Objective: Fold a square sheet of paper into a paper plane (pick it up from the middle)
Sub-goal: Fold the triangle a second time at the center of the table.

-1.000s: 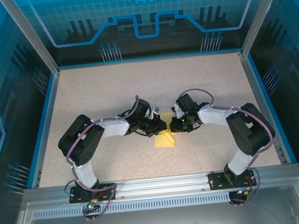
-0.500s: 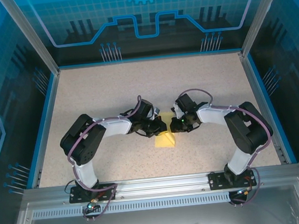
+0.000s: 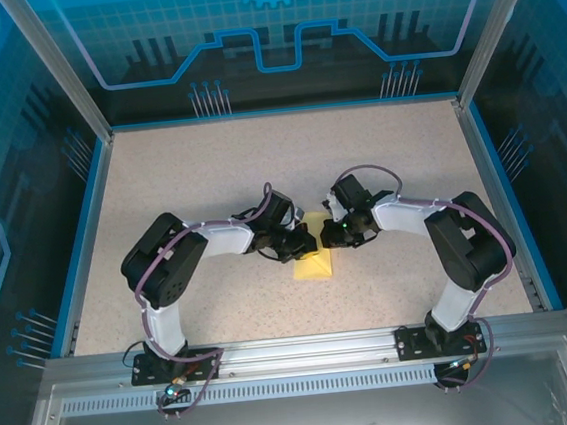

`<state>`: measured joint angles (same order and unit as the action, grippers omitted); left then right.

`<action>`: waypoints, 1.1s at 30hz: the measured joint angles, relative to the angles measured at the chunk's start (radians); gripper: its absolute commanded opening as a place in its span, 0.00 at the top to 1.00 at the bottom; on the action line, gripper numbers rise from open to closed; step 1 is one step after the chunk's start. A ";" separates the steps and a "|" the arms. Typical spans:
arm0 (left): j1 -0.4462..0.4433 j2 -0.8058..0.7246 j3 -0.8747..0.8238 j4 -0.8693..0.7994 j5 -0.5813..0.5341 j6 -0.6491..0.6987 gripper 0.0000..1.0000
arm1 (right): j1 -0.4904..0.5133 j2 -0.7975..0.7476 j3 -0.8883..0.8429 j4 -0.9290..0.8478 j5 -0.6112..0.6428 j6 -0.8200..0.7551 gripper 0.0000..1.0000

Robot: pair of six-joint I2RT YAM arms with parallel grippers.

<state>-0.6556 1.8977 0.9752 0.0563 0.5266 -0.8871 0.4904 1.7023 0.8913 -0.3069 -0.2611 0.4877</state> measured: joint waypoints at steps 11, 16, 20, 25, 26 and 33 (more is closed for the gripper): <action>0.000 0.002 0.000 0.000 0.000 0.001 0.94 | 0.000 0.013 0.001 -0.016 0.008 0.000 0.88; 0.000 0.008 0.000 0.000 0.000 0.003 0.94 | 0.000 0.016 0.001 -0.017 0.011 0.000 0.88; 0.000 0.015 0.001 0.000 0.000 0.004 0.95 | 0.000 0.019 0.004 -0.018 0.011 0.000 0.89; -0.001 0.018 0.004 -0.003 0.000 0.004 0.94 | 0.000 0.024 0.011 -0.026 0.011 0.000 0.89; -0.001 0.019 0.004 -0.003 0.000 0.004 0.95 | 0.000 0.026 0.013 -0.028 0.011 0.000 0.89; -0.002 0.021 0.004 -0.007 0.000 0.004 0.95 | 0.000 0.026 0.013 -0.030 0.011 0.000 0.90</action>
<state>-0.6575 1.9186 0.9794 0.0490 0.5266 -0.8833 0.4904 1.7283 0.9047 -0.3367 -0.2497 0.4877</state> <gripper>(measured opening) 0.059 0.111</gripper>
